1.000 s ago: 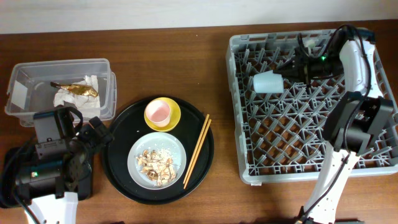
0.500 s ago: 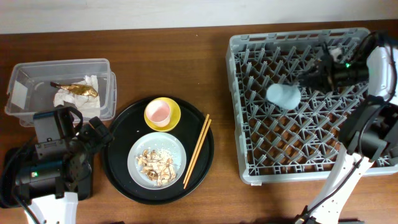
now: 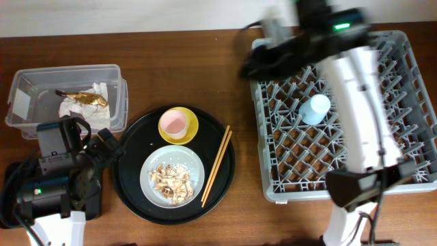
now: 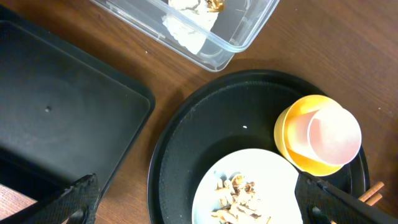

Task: Sort waste into correct bins and load items into the dishwasher rack
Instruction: 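Return the right gripper to the tray and grasp the pink cup, then place the pink cup upside down in the rack's back row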

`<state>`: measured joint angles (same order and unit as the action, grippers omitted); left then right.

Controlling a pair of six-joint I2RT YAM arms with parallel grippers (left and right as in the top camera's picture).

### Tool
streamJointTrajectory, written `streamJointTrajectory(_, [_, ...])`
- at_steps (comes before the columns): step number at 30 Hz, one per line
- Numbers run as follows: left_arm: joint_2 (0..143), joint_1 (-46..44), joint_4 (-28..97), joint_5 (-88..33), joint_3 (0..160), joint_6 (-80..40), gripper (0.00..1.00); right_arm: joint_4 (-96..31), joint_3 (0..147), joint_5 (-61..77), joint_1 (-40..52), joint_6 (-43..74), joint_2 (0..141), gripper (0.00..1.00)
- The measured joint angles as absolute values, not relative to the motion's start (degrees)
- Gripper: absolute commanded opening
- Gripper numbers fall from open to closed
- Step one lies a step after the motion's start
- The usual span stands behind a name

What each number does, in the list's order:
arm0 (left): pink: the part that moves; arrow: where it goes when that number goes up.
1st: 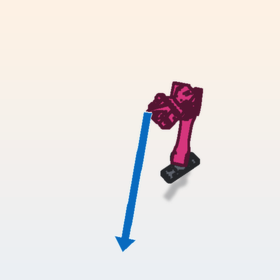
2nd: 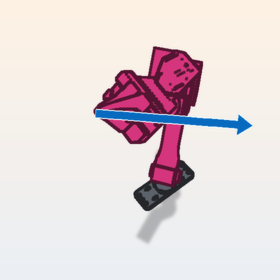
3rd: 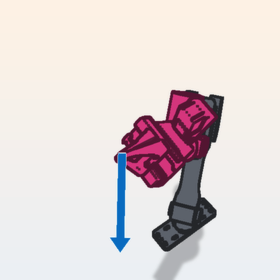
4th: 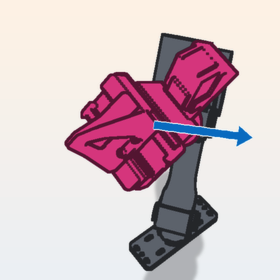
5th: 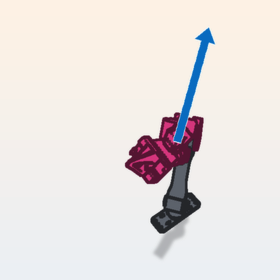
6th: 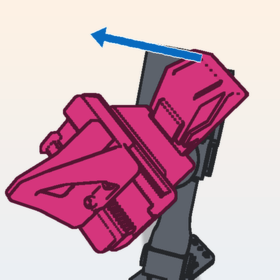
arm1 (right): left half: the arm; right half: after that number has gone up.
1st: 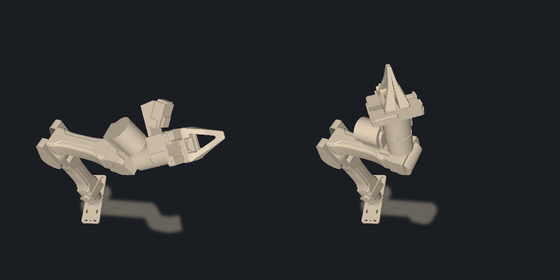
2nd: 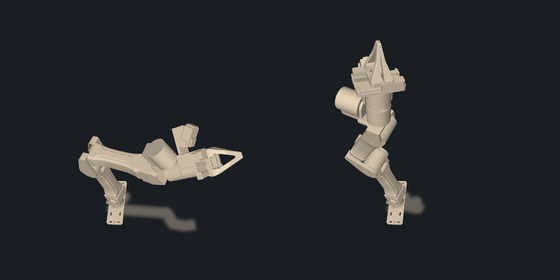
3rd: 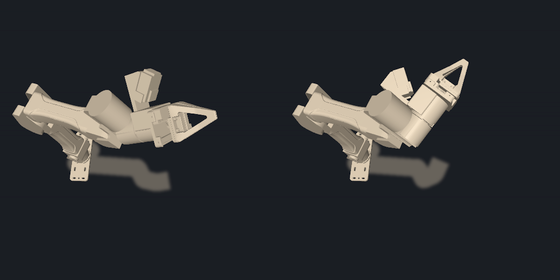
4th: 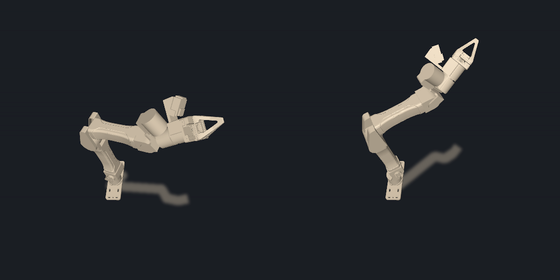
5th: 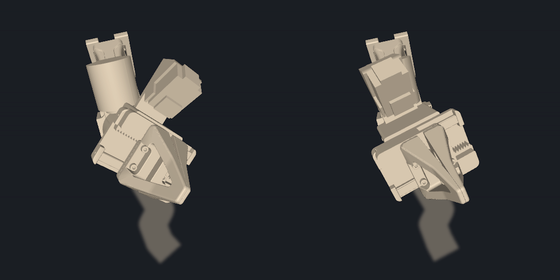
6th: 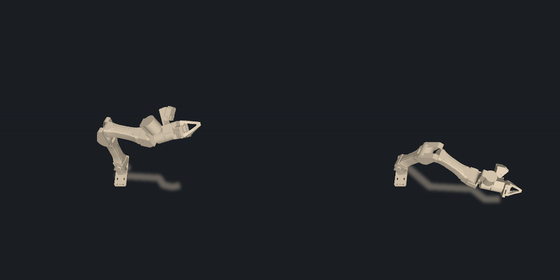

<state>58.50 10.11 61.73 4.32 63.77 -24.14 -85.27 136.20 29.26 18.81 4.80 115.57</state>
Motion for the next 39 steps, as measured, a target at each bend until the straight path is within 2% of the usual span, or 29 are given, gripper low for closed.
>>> streamJointTrajectory(2, [58.5,10.1,61.8,4.3,63.8,-24.1,0.99,-79.3,136.2,23.8,29.2,5.2,118.8,0.92])
streamJointTrajectory(5, [58.5,10.1,61.8,4.3,63.8,-24.1,0.99,-71.9,136.2,12.7,42.5,6.3,125.5,0.91])
streamJointTrajectory(6, [58.5,10.1,61.8,4.3,63.8,-24.1,0.99,-70.0,136.2,9.7,45.4,7.4,127.4,0.9])
streamJointTrajectory(8, [58.5,10.1,61.8,4.3,63.8,-24.1,0.99,-67.4,136.0,3.4,50.9,9.5,132.1,0.72])
streamJointTrajectory(9, [58.5,10.1,61.8,4.3,63.8,-24.1,0.99,-66.9,136.0,2.2,51.7,10.1,133.2,0.7])
streamJointTrajectory(11, [58.5,10.1,61.8,4.3,63.8,-24.1,0.99,-65.4,136.0,-0.3,52.7,10.6,135.5,0.58])
streamJointTrajectory(14, [58.5,10.1,61.8,4.3,63.8,-24.1,0.99,-65.5,135.9,-3.2,52.9,12.1,138.8,0.55])
streamJointTrajectory(17, [58.5,10.1,61.8,4.3,63.8,-24.1,0.99,-65.5,135.9,-5.3,52.9,13.5,139.9,0.4])
streamJointTrajectory(23, [58.5,10.1,61.8,4.3,63.8,-24.1,0.99,-65.8,135.9,-6.2,52.9,13.8,141.2,0.37])
streamJointTrajectory(24, [58.5,10.1,61.8,4.3,63.8,-24.1,0.99,-65.7,135.9,-6.2,52.9,13.8,141.9,0.33])
streamJointTrajectory(25, [58.5,10.1,61.8,4.3,63.8,-24.1,0.99,-65.8,135.8,-6.2,52.9,13.7,142.6,0.22])
streamJointTrajectory(26, [58.5,10.1,61.8,4.3,63.8,-24.1,0.99,-65.8,135.7,-6.2,52.9,13.9,142.6,0.18])
streamJointTrajectory(29, [58.5,10.1,61.8,4.3,63.8,-24.1,0.99,-66.0,135.7,-6.2,52.9,14.0,142.6,0.16])
streamJointTrajectory(30, [58.5,10.1,61.8,4.3,63.8,-24.1,0.99,-66.0,135.7,-6.2,52.9,14.0,142.6,0.06])
streamJointTrajectory(34, [58.5,10.1,61.8,4.3,63.8,-24.1,0.99,-70.2,138.9,-6.2,52.4,14.2,142.6,0.04])
streamJointTrajectory(39, [58.5,10.1,61.7,4.3,63.8,-24.2,0.99,-84.5,160.1,-3.2,45.5,14.3,142.0,0.04])
